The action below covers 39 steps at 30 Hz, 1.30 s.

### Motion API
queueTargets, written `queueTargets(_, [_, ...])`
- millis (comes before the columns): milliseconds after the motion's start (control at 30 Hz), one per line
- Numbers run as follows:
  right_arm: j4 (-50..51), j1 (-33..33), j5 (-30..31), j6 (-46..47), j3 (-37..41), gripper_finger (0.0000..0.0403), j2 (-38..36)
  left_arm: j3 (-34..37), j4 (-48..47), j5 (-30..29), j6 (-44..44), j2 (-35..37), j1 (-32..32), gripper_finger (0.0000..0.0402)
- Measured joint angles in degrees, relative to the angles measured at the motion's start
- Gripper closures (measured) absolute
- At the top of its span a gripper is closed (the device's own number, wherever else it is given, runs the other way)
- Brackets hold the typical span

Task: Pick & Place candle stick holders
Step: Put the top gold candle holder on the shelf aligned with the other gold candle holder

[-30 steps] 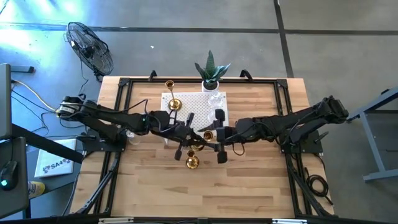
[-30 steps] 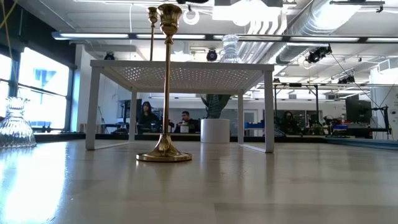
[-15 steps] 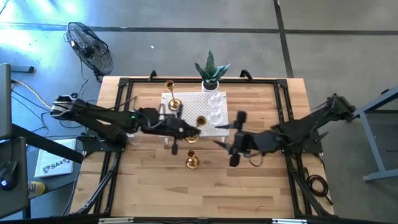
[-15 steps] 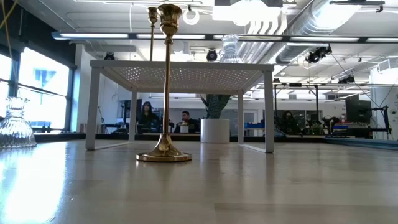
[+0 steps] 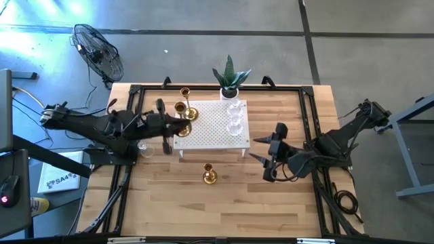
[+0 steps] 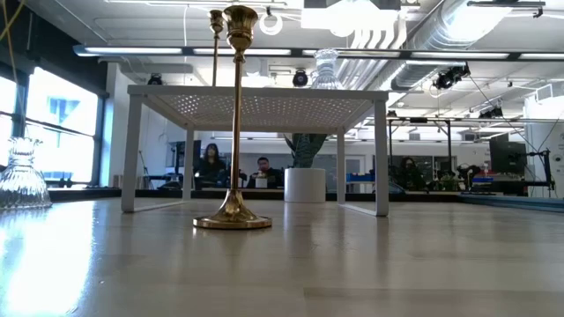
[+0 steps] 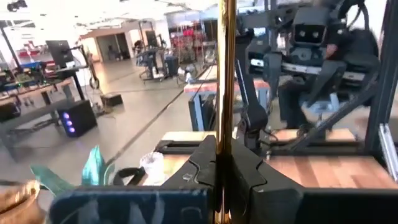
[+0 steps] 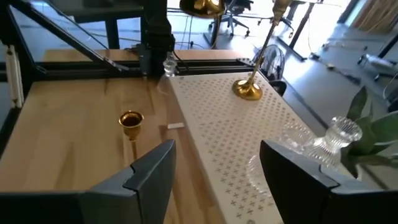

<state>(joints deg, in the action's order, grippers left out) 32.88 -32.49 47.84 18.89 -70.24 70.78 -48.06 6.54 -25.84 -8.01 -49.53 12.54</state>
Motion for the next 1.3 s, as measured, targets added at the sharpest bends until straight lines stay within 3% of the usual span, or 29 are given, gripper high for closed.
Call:
queueTargets(233, [0.4,0.1,1.2,5.7,0.0,0.0178,0.0,21.3,24.3,9.4,6.0,9.6,-7.1,0.0398])
queueTargets(367, [0.4,0.1,1.2,6.2,0.0,0.0178,0.0,28.5,30.5,11.9,7.1,11.9,-9.1,0.0398])
queueTargets(800, [-1.5,1.1,2.2,6.7,3.7,0.0179,0.1,29.8,36.3,11.0,2.5,0.5,-10.7,0.0398])
queueTargets(1067, [-2.3,1.1,1.5,6.8,3.7,0.0178,0.1,29.8,40.1,21.3,10.2,-4.6,-21.1,0.0398])
queueTargets(1300, [-2.2,0.9,-0.4,6.8,3.7,0.0178,0.1,29.8,40.2,23.4,11.3,-6.5,-22.3,0.0398])
